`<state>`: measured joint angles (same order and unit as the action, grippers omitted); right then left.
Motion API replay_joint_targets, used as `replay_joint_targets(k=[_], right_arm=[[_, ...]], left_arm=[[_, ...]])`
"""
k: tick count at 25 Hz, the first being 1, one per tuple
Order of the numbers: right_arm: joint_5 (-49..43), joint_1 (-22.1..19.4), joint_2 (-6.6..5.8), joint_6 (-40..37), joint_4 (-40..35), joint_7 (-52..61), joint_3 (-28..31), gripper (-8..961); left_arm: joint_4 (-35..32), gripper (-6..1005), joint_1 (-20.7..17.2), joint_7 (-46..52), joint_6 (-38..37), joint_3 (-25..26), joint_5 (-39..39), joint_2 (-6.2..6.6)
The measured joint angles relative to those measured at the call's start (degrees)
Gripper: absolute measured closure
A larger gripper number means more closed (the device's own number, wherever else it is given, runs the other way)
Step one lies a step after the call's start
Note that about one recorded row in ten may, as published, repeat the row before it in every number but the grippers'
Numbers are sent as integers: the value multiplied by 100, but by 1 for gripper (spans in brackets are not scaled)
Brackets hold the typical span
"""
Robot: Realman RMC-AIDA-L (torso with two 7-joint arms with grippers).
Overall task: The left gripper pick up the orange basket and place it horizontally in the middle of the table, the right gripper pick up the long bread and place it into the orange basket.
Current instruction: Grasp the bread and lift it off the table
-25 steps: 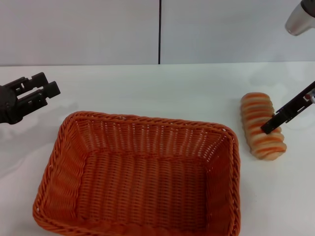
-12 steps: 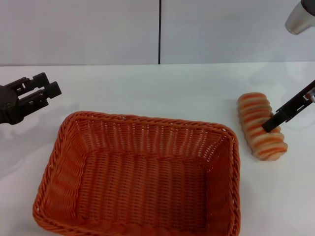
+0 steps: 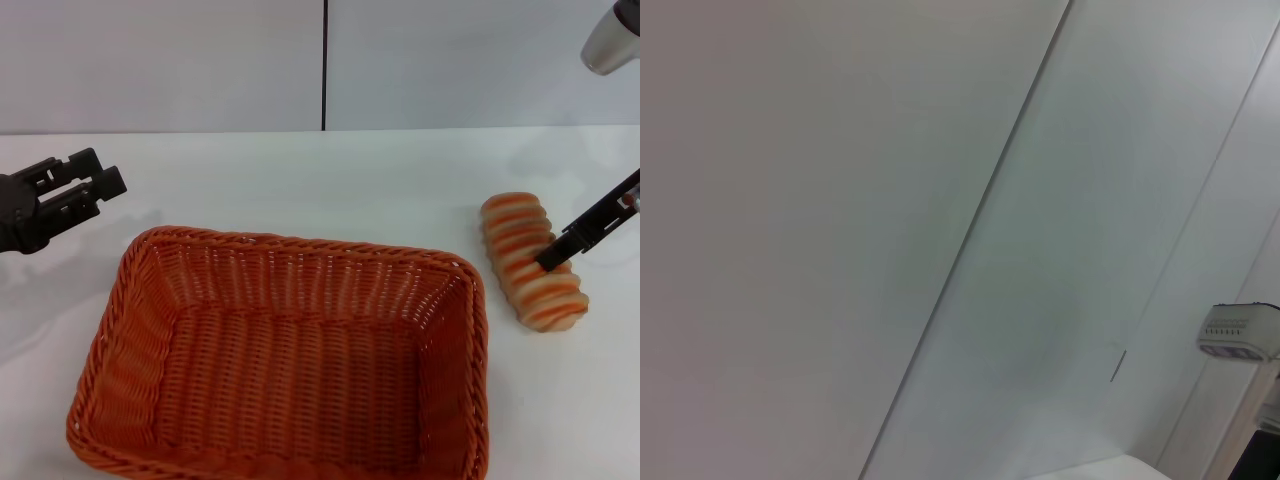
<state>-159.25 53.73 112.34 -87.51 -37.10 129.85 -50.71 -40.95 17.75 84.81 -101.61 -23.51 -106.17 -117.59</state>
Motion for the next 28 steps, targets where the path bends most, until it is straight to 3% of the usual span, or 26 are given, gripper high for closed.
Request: replay_joint_targets(k=[28], right_arm=[[0, -70, 53, 41, -1, -37, 12, 864]], left_arm=[[0, 413, -22, 23, -43, -22, 0, 7]])
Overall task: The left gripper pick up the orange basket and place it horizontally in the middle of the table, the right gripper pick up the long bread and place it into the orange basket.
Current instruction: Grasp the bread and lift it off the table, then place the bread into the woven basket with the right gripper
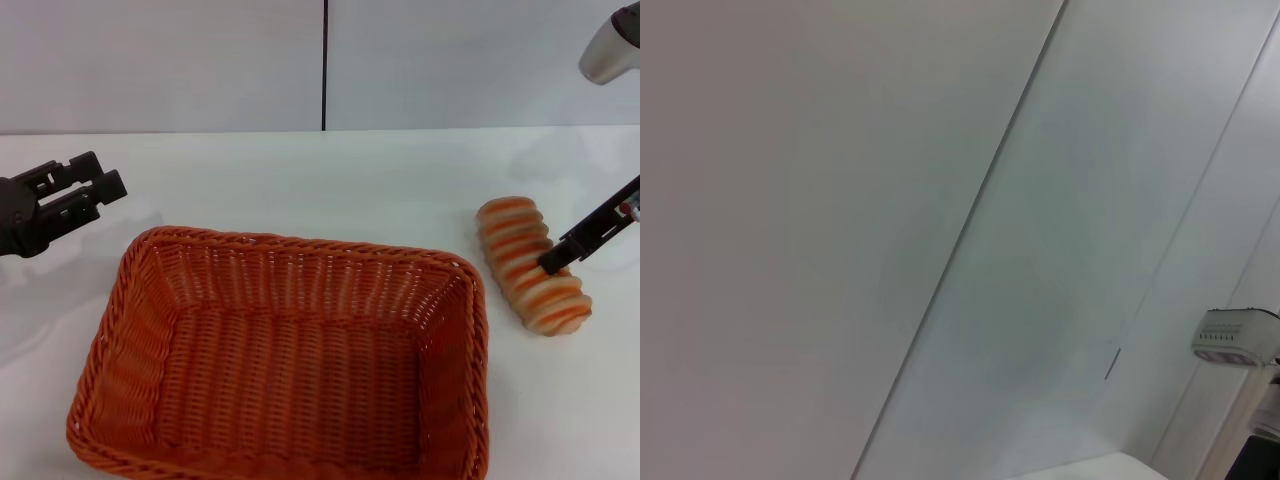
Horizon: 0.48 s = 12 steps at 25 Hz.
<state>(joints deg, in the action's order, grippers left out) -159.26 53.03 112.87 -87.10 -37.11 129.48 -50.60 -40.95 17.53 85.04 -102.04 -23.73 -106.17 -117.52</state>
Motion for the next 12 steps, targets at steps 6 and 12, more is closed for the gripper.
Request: replay_joint_targets(k=[6, 12], right_arm=[[-1, -209, 49, -157, -608, 20, 59, 874], [216, -511, 148, -672, -2084, 92, 391, 879]], left_arm=[[0, 413, 15, 5, -8, 0, 2, -7], [0, 413, 27, 30, -80, 24, 11, 3]])
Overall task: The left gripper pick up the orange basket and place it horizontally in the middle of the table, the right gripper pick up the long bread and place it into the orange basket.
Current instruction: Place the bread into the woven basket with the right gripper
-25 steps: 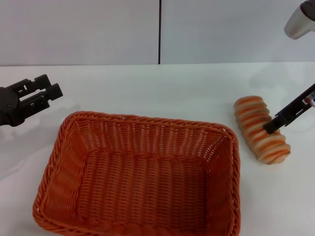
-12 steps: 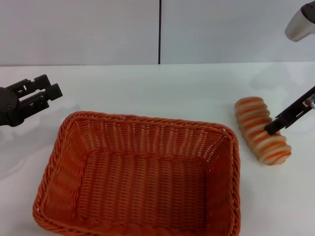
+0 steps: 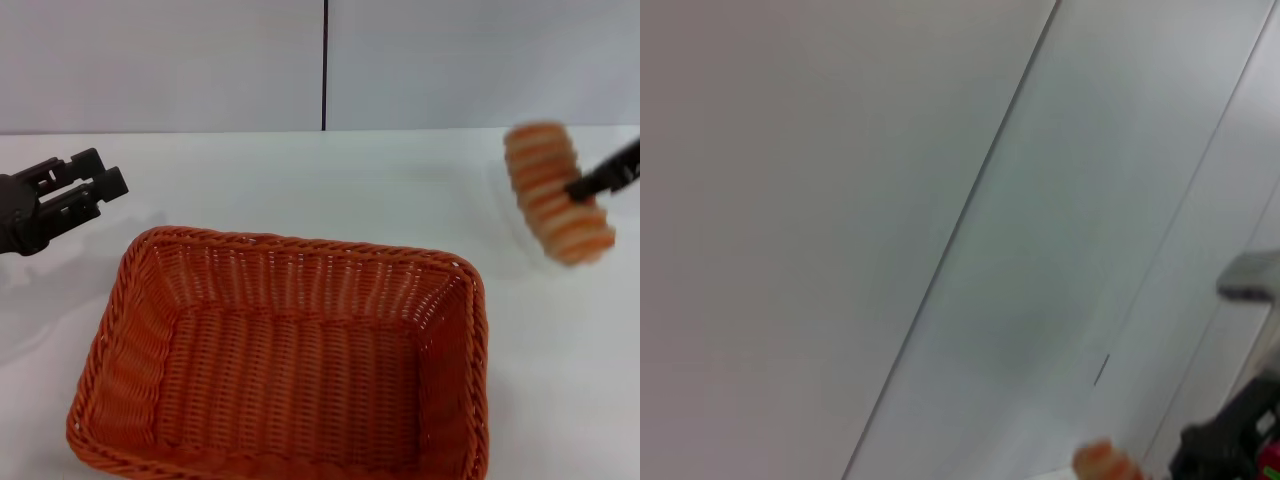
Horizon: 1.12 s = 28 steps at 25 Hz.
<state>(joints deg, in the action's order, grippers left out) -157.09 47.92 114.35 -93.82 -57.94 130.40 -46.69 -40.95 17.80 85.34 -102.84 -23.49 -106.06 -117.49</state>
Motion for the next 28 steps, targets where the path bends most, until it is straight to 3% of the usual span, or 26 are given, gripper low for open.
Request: replay_joint_targets(k=[1, 5, 6, 8, 9, 10, 13, 19, 28], right_arm=[[430, -187, 54, -166, -639, -4, 79, 879], [1445, -498, 113, -237, -1413, -126, 16, 880], [2301, -680, 169, -295, -1729, -334, -29, 880], [2753, -736, 203, -348, -1825, -457, -59, 885], [3536, -792, 235, -459, -1868, -644, -191, 888], [3536, -792, 235, -459, -1868, -644, -191, 888], [4622, -813, 270, -626, -1701, -1030, -901, 890], [4933, -636, 373, -609, -1374, -1317, -2040, 884], [4919, -584, 377, -611, -1203, -1273, -2127, 777]], left_arm=[[0, 413, 2, 1, -16, 5, 0, 1], [0, 413, 4, 1, -39, 4, 0, 3], [0, 413, 4, 1, -43, 4, 1, 3], [0, 413, 7, 1, -48, 14, 7, 4], [0, 413, 10, -1, -50, 20, 17, 6], [0, 413, 10, -1, -50, 20, 17, 6], [0, 413, 17, -4, -39, 25, 32, 6], [5, 413, 40, -51, 34, 29, 93, -13], [9, 413, 43, -100, 121, 73, 95, -7]])
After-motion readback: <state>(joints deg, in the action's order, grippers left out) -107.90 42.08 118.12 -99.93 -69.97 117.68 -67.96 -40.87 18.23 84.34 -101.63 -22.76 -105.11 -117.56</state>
